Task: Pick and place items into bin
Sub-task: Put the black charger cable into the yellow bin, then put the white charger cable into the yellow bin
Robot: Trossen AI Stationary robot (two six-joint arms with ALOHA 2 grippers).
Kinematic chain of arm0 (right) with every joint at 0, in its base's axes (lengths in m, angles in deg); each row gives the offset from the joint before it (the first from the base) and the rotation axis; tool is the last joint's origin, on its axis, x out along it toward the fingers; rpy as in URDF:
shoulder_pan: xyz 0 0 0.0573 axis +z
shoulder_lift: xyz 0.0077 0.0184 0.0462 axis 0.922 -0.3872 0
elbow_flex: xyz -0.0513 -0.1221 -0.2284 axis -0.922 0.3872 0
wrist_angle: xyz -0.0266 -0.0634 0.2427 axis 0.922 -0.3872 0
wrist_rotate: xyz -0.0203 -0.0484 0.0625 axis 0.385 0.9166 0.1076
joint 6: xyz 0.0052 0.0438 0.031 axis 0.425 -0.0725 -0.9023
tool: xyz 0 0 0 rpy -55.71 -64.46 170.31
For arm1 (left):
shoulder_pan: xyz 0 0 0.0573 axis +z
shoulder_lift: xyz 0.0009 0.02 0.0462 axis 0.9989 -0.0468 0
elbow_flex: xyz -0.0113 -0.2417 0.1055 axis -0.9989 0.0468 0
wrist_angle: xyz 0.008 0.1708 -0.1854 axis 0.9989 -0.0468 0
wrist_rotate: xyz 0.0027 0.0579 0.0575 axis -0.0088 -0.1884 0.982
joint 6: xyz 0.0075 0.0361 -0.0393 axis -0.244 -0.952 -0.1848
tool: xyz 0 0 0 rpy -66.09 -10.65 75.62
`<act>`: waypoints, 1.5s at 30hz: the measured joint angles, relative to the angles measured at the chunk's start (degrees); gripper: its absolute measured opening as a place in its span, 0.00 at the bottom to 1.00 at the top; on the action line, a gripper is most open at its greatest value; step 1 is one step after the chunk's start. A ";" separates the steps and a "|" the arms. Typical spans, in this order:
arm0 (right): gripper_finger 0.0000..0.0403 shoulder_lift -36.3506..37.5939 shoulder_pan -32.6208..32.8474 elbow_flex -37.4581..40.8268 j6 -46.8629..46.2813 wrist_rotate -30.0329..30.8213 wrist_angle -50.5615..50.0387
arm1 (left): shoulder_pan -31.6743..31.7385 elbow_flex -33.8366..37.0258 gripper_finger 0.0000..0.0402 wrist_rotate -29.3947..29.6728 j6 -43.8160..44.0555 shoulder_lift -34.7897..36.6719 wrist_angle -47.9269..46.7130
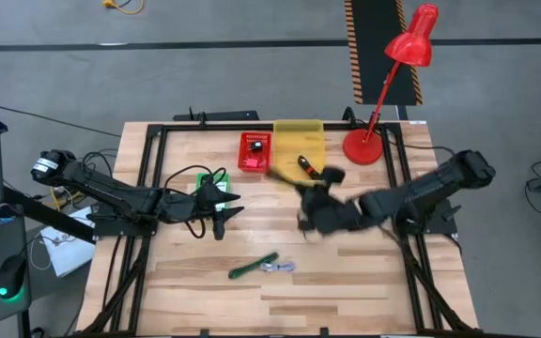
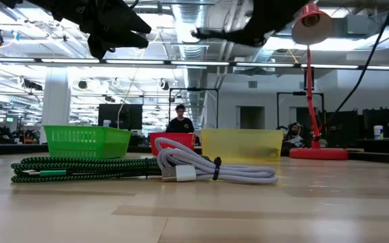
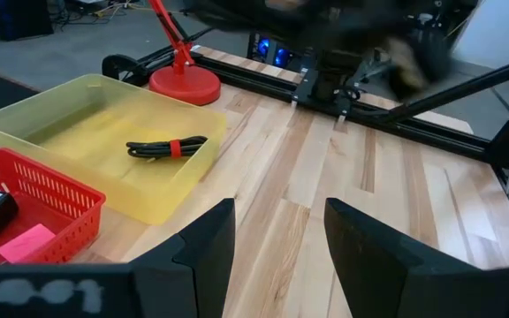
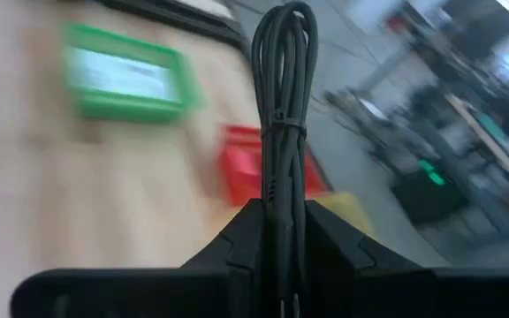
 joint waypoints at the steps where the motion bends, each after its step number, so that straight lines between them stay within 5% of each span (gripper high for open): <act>1: 0.13 0.70 -2.50 0.00 0.93 -0.81 -1.01 | 0.00 0.00 0.41 0.00 0.00 0.00 0.00; 11: 0.13 -1.32 -28.36 0.02 8.87 -23.24 -2.45 | 0.00 0.00 0.41 0.00 -0.36 0.00 0.00; 20: 0.13 -9.39 -41.22 -0.02 11.92 -33.85 -1.29 | 0.02 0.00 0.41 0.00 -1.32 0.00 -0.13; 31: 0.18 -17.21 -44.34 0.03 14.85 -39.07 -1.56 | 0.04 0.00 0.41 0.00 -1.44 0.00 -0.13; 45: 0.49 -9.85 -39.73 -0.02 14.00 -38.67 1.10 | 0.04 0.00 0.41 0.03 -1.44 0.00 -0.17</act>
